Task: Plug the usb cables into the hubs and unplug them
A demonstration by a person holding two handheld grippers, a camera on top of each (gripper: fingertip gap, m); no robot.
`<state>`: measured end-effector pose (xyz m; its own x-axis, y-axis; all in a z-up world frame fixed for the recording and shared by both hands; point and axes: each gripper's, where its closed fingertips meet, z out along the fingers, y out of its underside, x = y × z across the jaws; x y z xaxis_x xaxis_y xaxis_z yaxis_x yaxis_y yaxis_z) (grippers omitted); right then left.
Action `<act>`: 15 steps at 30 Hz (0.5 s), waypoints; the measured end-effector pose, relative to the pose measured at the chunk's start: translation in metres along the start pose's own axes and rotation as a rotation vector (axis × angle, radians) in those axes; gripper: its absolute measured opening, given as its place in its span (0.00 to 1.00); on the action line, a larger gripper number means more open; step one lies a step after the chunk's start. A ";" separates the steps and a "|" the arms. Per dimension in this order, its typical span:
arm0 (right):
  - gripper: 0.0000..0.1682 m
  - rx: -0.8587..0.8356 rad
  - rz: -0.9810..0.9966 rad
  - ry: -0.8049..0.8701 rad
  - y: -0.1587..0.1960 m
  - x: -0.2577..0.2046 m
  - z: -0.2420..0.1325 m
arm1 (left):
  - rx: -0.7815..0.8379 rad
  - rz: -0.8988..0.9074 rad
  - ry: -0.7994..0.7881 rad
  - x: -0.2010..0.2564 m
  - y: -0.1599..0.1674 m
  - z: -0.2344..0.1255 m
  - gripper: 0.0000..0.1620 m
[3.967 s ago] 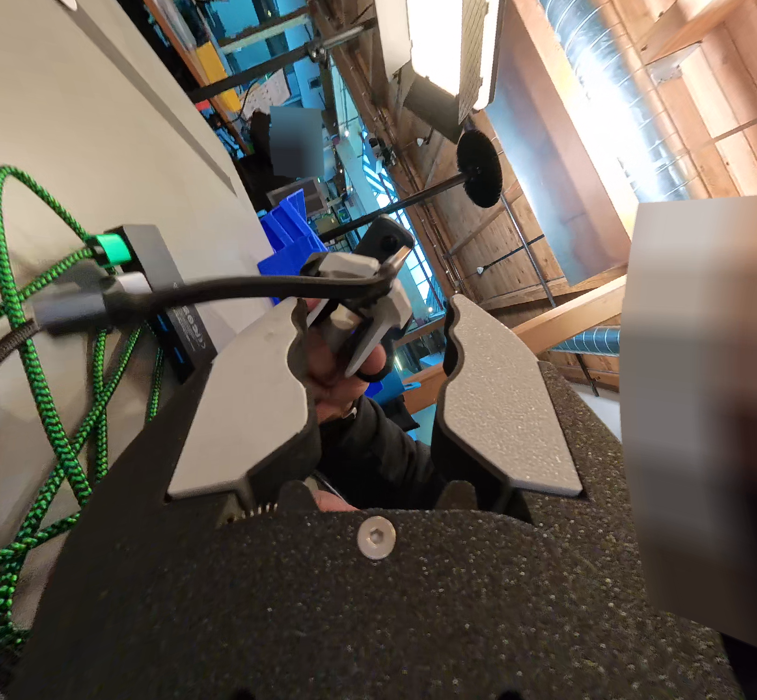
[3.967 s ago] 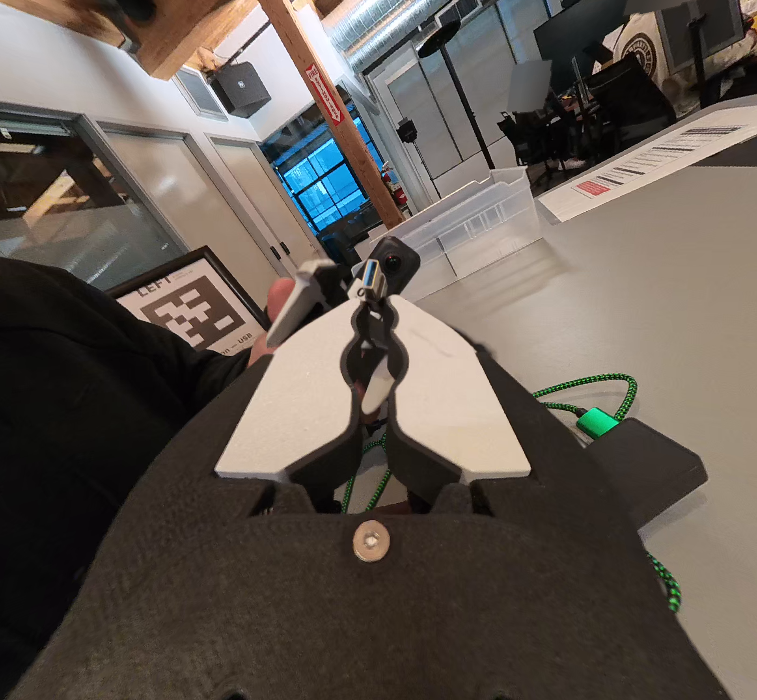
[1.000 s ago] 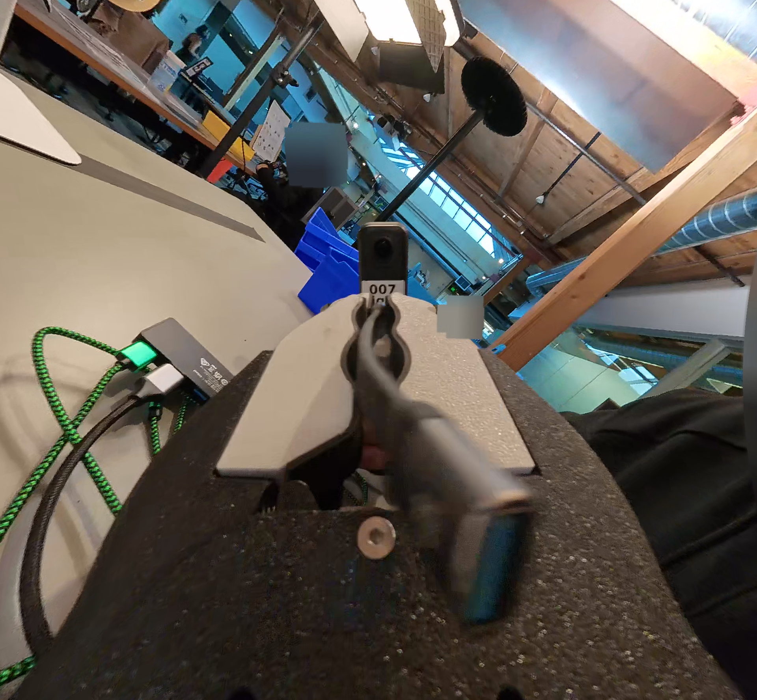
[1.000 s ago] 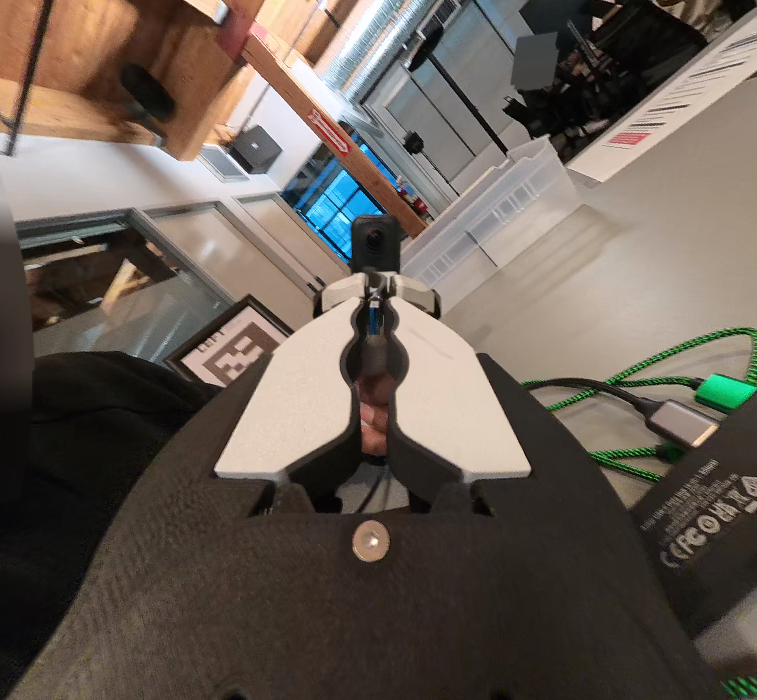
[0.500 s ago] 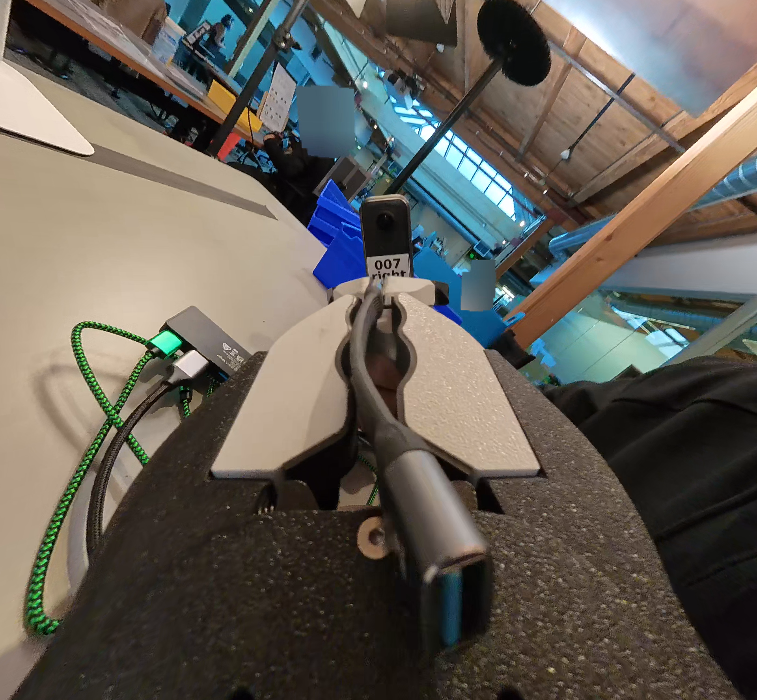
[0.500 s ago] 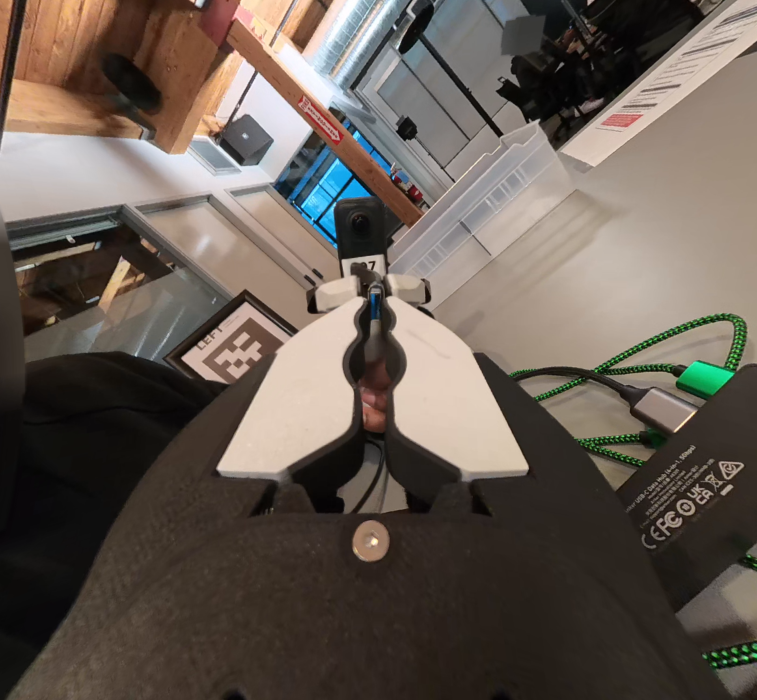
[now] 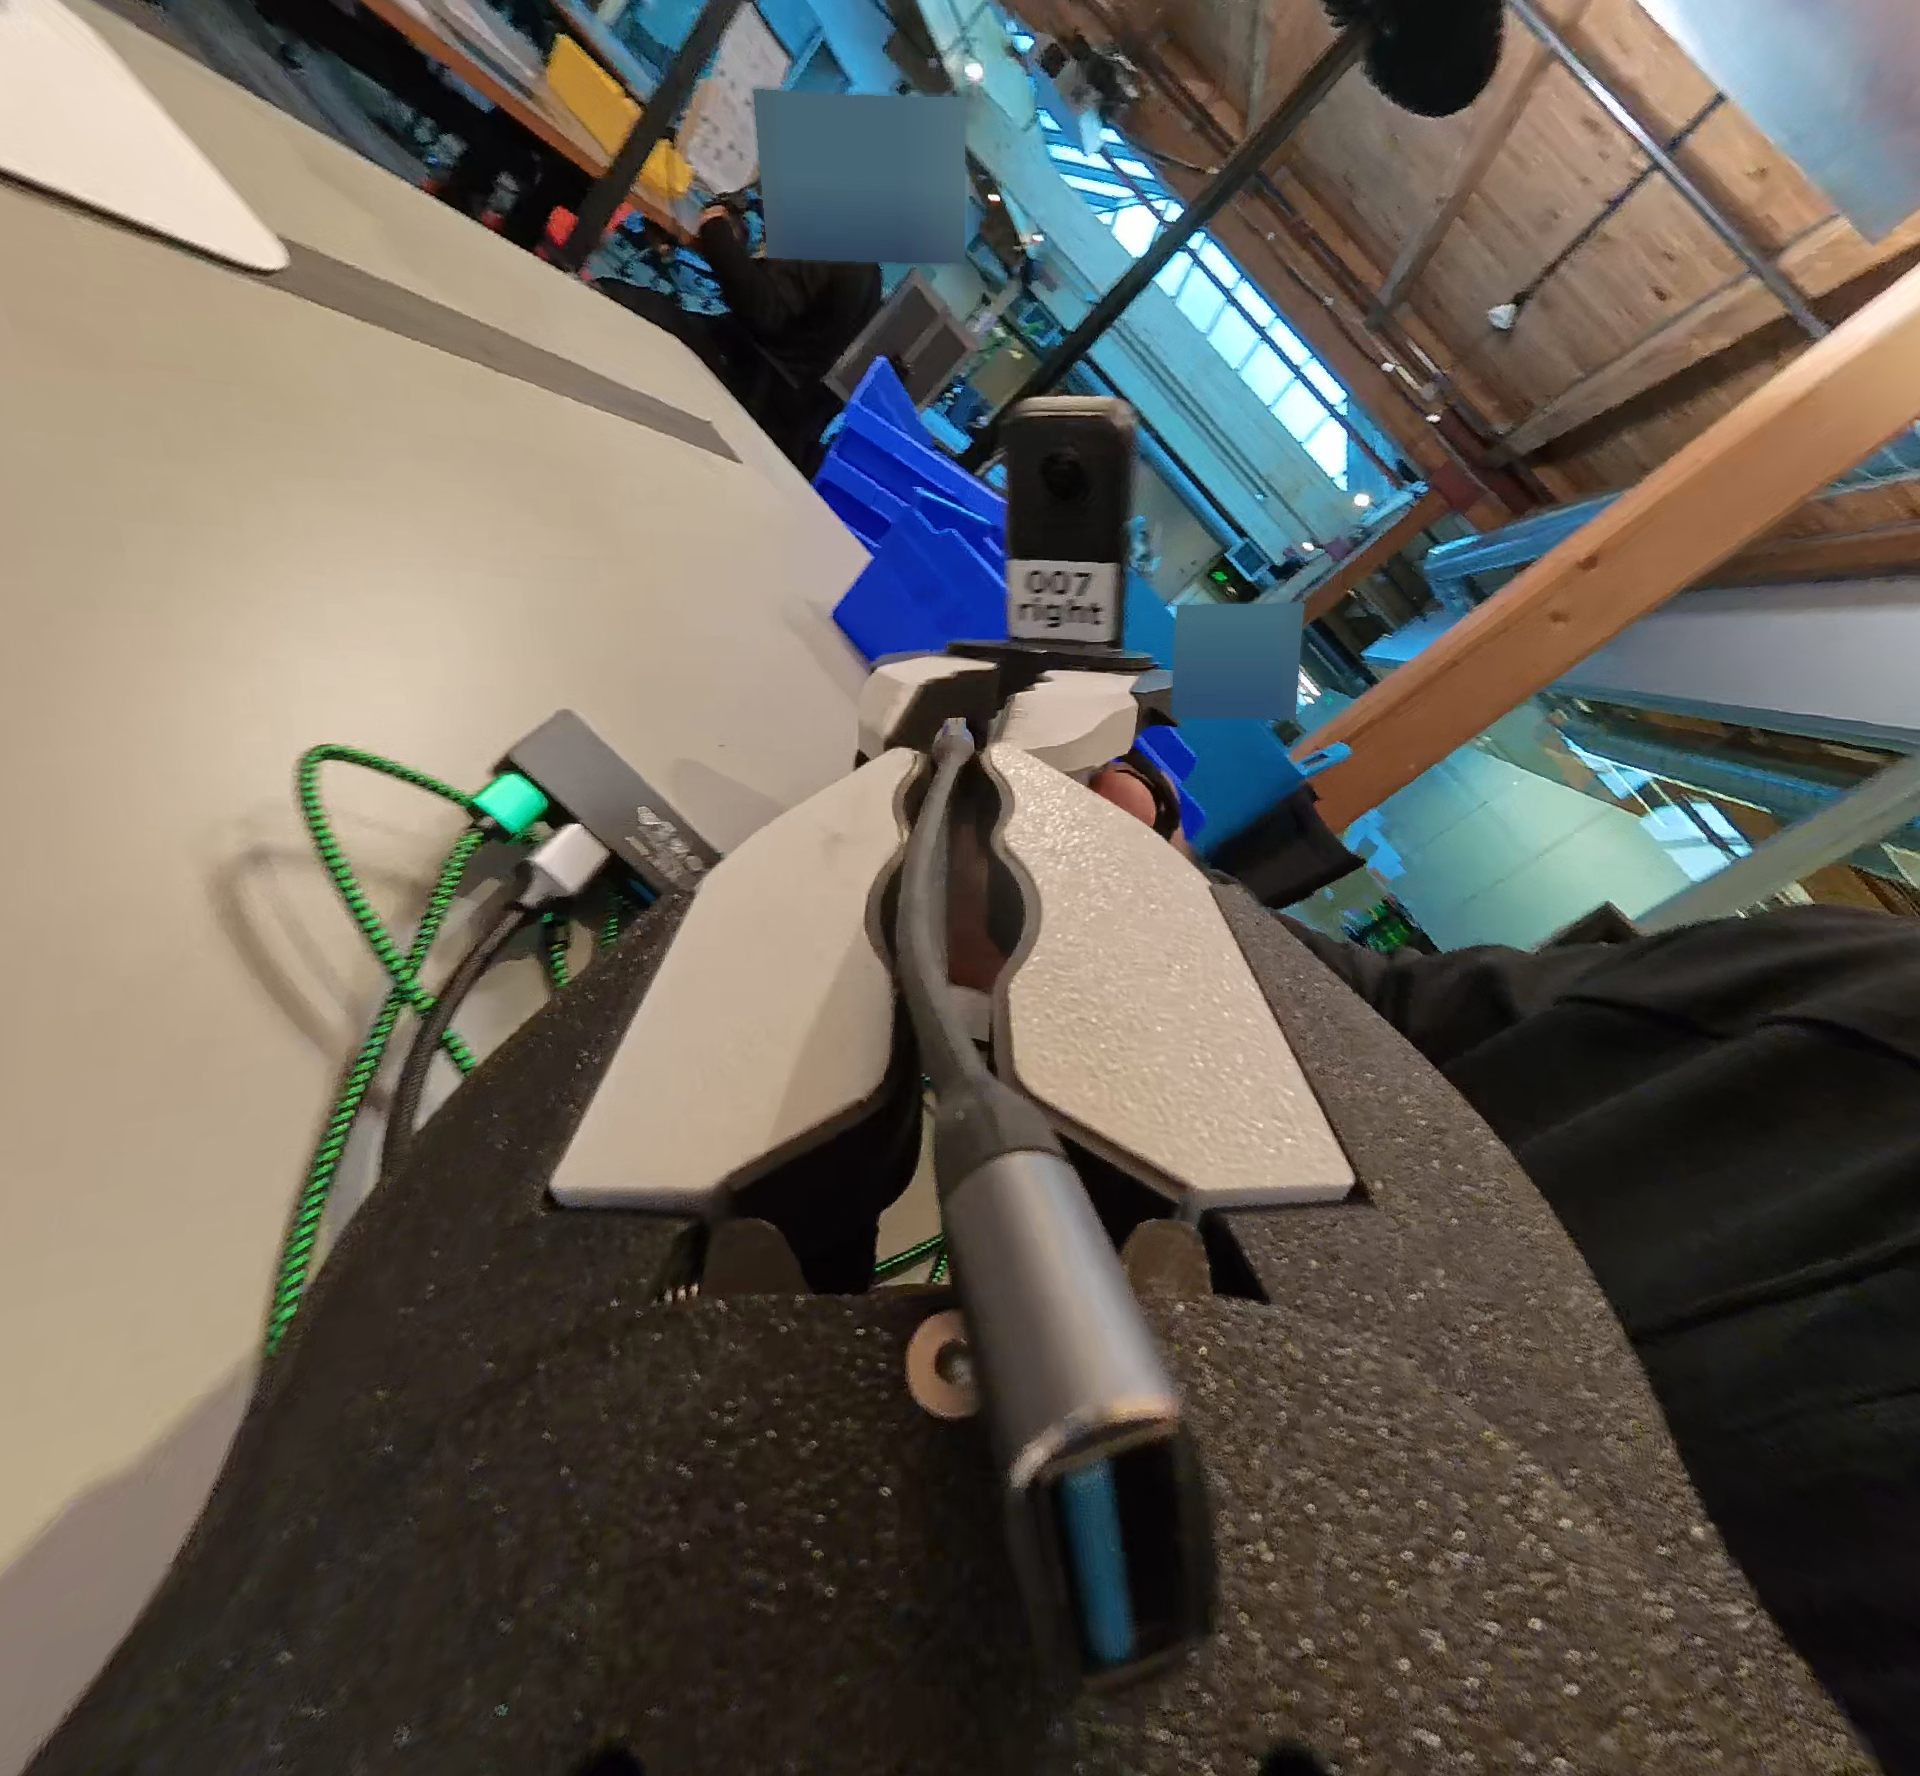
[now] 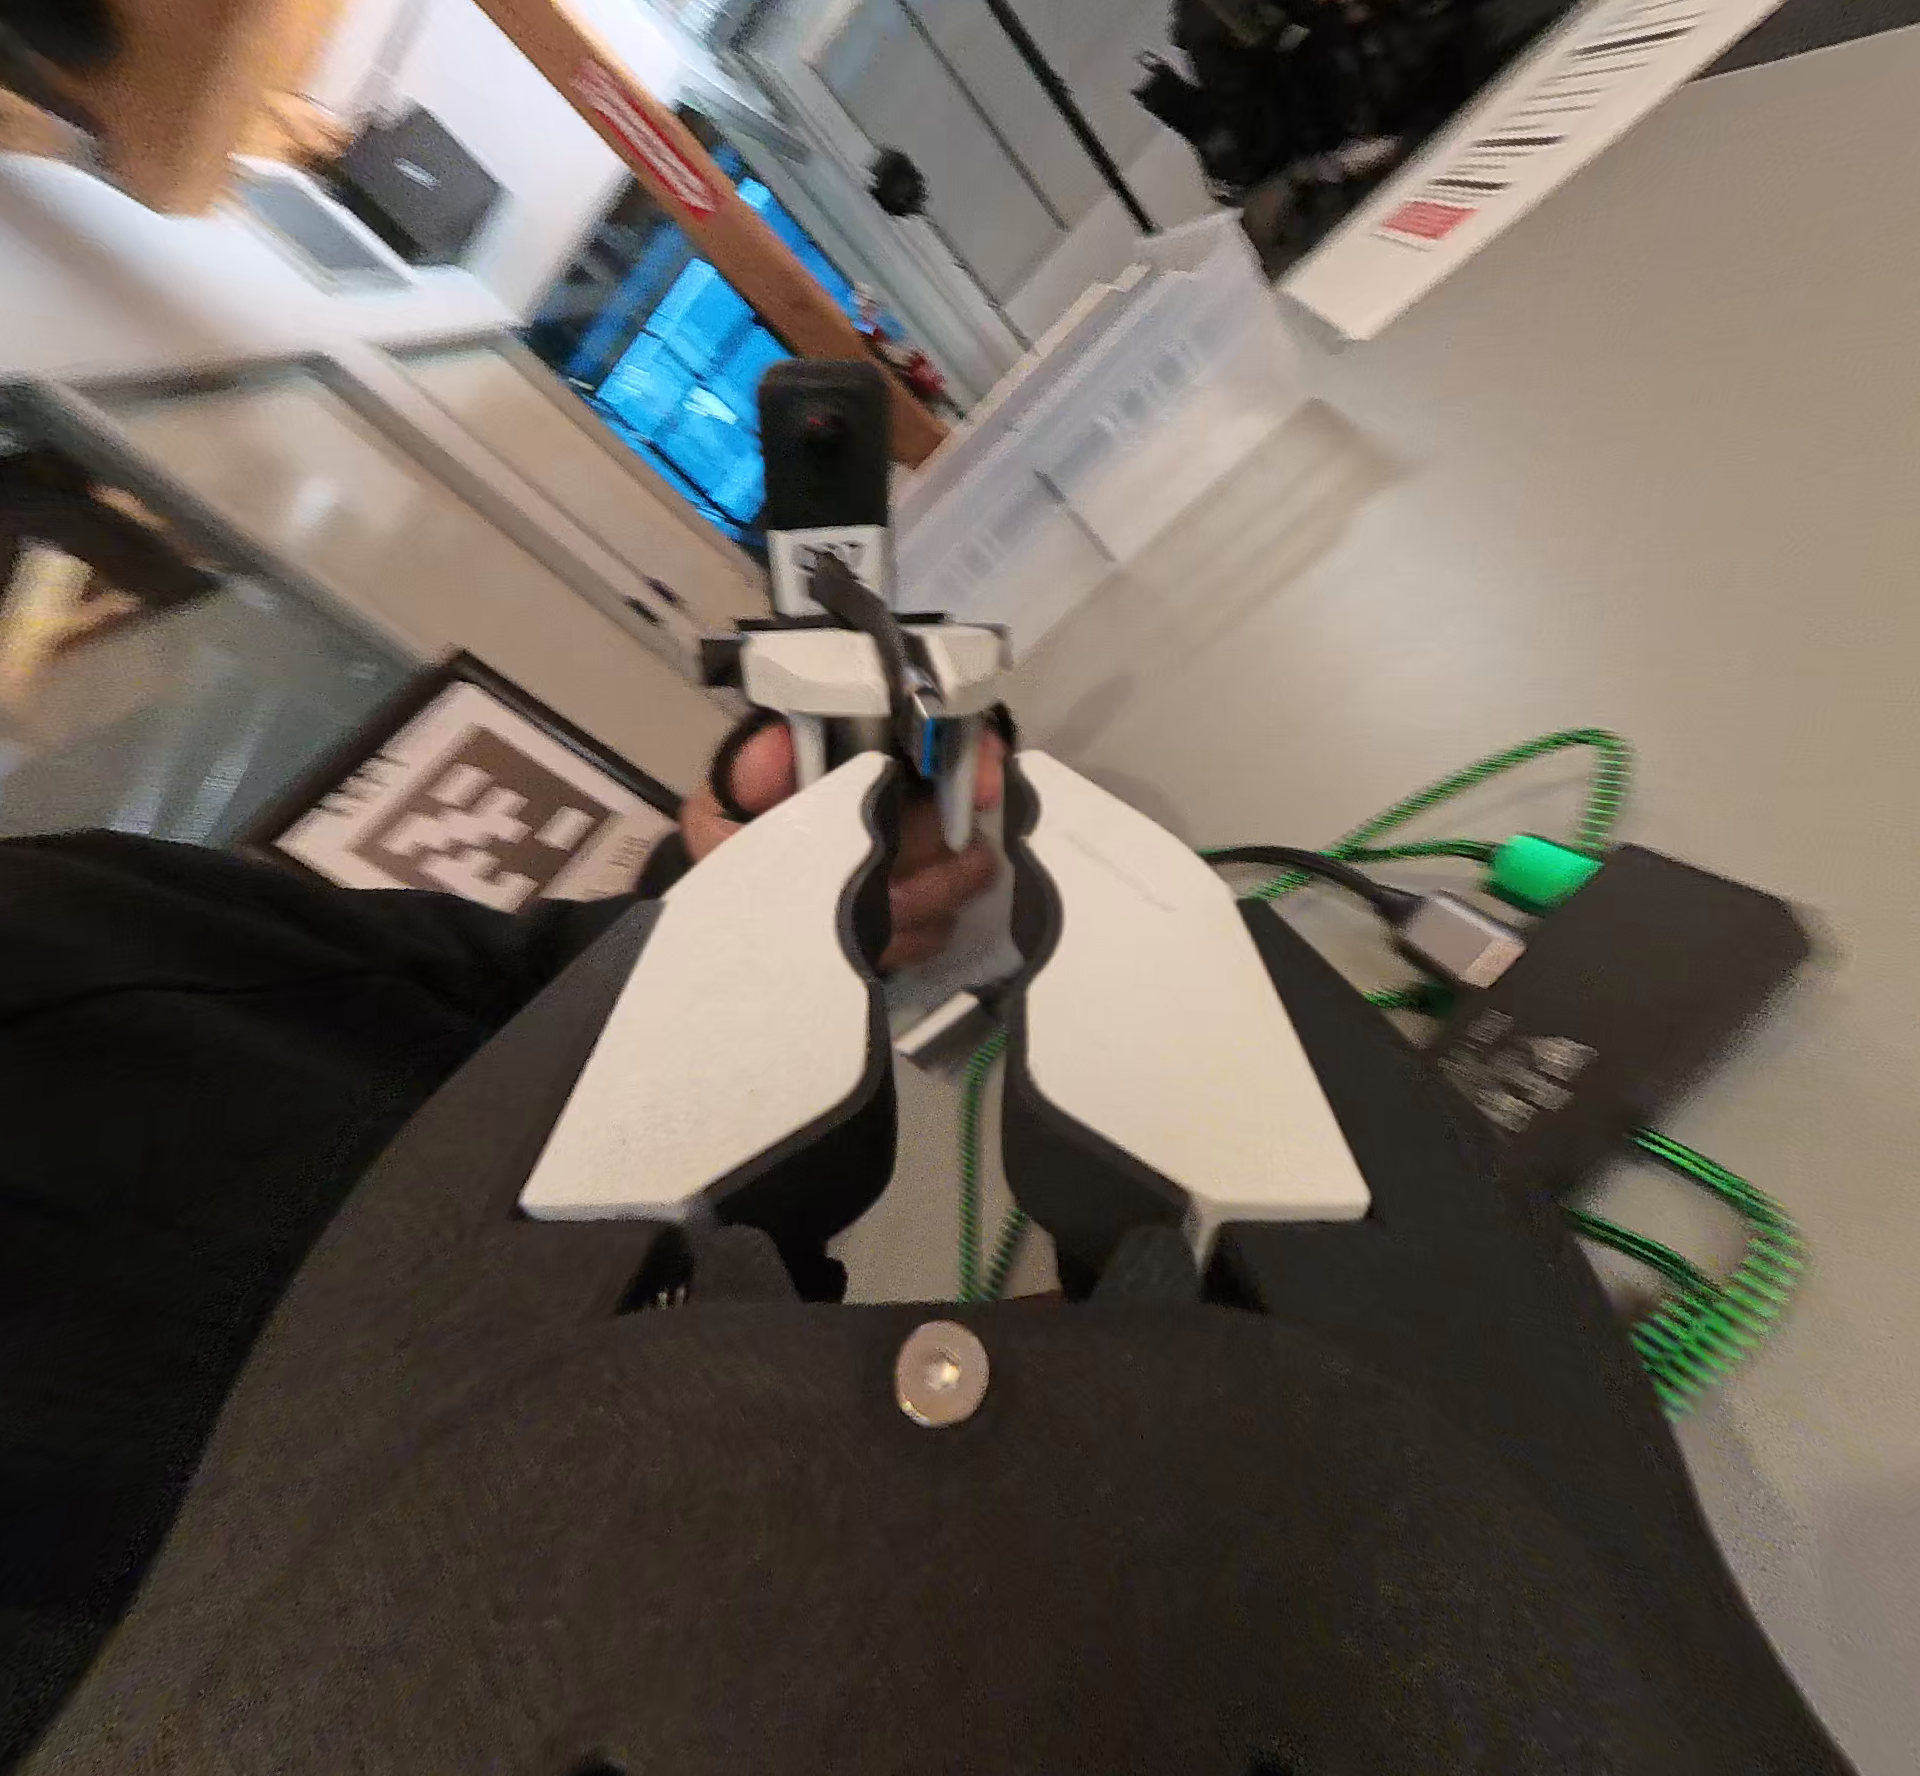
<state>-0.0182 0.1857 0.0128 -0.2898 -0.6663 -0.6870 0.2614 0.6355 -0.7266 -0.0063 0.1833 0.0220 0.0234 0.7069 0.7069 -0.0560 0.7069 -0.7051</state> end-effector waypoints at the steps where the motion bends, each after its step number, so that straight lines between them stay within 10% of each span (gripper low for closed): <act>1: 0.13 -0.028 -0.032 0.091 0.000 0.012 -0.007 | -0.001 -0.013 -0.022 -0.005 -0.002 -0.001 0.04; 7: 0.21 -0.244 -0.047 0.597 0.020 0.093 -0.065 | -0.096 -0.158 -0.136 -0.035 0.027 0.013 0.04; 15: 0.27 -0.295 0.157 0.312 0.011 0.111 -0.038 | -0.231 -0.106 -0.214 -0.052 0.052 0.018 0.04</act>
<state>-0.0820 0.1335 -0.0716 -0.5427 -0.4328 -0.7198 0.0639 0.8332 -0.5492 -0.0283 0.1827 -0.0505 -0.1950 0.6256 0.7553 0.1643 0.7801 -0.6037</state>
